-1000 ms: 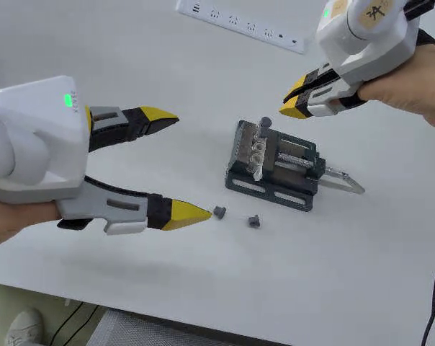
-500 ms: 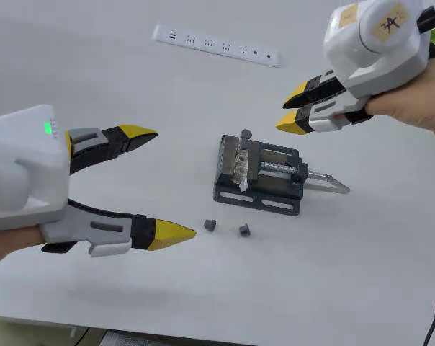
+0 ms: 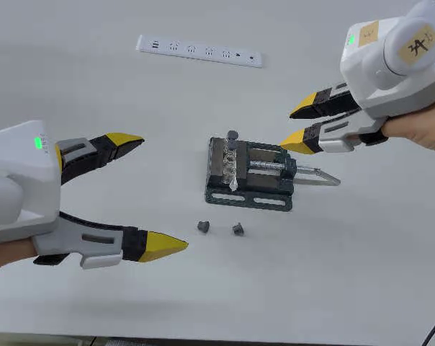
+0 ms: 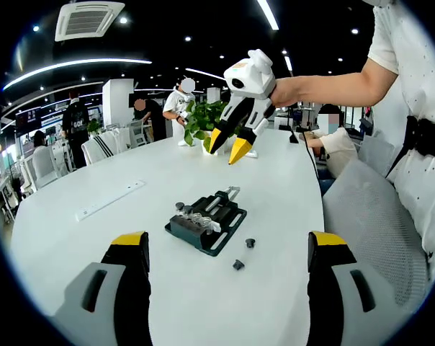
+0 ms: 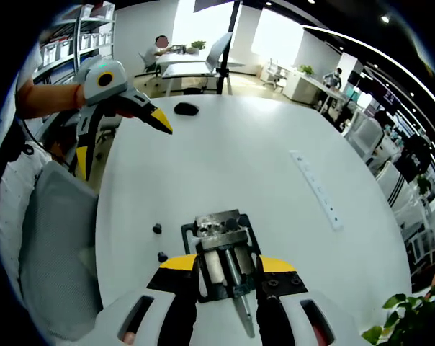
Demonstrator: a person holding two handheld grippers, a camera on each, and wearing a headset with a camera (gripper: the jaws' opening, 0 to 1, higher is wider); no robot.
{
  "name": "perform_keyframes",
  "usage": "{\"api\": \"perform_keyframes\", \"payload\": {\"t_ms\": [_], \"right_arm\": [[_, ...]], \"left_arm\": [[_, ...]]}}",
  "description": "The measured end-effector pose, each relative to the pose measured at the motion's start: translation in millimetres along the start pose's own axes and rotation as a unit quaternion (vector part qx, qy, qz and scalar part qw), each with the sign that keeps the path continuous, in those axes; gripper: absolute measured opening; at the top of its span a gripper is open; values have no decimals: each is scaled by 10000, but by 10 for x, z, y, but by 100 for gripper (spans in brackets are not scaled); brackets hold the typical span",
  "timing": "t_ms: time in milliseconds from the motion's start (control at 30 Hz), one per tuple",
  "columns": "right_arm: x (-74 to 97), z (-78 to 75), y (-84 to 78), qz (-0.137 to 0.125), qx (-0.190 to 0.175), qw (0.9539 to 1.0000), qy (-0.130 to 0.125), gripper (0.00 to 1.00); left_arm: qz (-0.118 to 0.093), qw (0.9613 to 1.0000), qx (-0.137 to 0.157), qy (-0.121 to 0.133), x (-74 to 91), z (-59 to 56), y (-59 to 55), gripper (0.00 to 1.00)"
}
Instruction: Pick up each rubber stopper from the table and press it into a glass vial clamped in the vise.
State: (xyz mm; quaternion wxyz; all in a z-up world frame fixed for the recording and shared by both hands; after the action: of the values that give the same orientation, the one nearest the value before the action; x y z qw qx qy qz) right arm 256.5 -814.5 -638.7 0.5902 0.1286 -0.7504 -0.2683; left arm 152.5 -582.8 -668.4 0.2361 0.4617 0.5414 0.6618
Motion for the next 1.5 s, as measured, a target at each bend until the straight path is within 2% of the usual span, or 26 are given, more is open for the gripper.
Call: {"api": "perform_keyframes", "payload": {"t_ms": [200,500,767,967,1233,1500], "right_arm": [[60,133,-90,-110,-166,9998,-17,30],[49,359,-239,-388,-422,9983,55,34],[-45,600,-387,-636,-760,9948,222,36],[-121,767,-498,-740,-869,9929,330,38],[-243,902,-618,-862,-1022,9897,521,42],[-356,991,-662,-1070,-1042,9863,704,45]], "left_arm": [[52,10000,-19,-13,5,-12,-20,93],[128,9999,-39,-15,27,-35,-47,94],[170,9998,-35,-32,33,-52,-66,94],[201,9998,-29,-48,29,-61,-85,94],[219,9998,-1,-36,26,-56,-105,94],[222,9997,46,-70,12,-58,-136,94]]}}
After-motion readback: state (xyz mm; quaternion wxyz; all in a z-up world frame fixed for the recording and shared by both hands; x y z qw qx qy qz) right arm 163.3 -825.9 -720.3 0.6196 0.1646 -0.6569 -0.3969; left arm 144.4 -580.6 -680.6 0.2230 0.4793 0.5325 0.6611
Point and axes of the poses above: the centre of the closed fingertips' face, and the gripper's own axes: x roughly backward along the fingers, z roughly to its left, y roughly out of its top, the point moved 7 cm from there along x, roughly backward along the fingers, and after that the axes turned 1 degree about z, right-handed, at the moved point
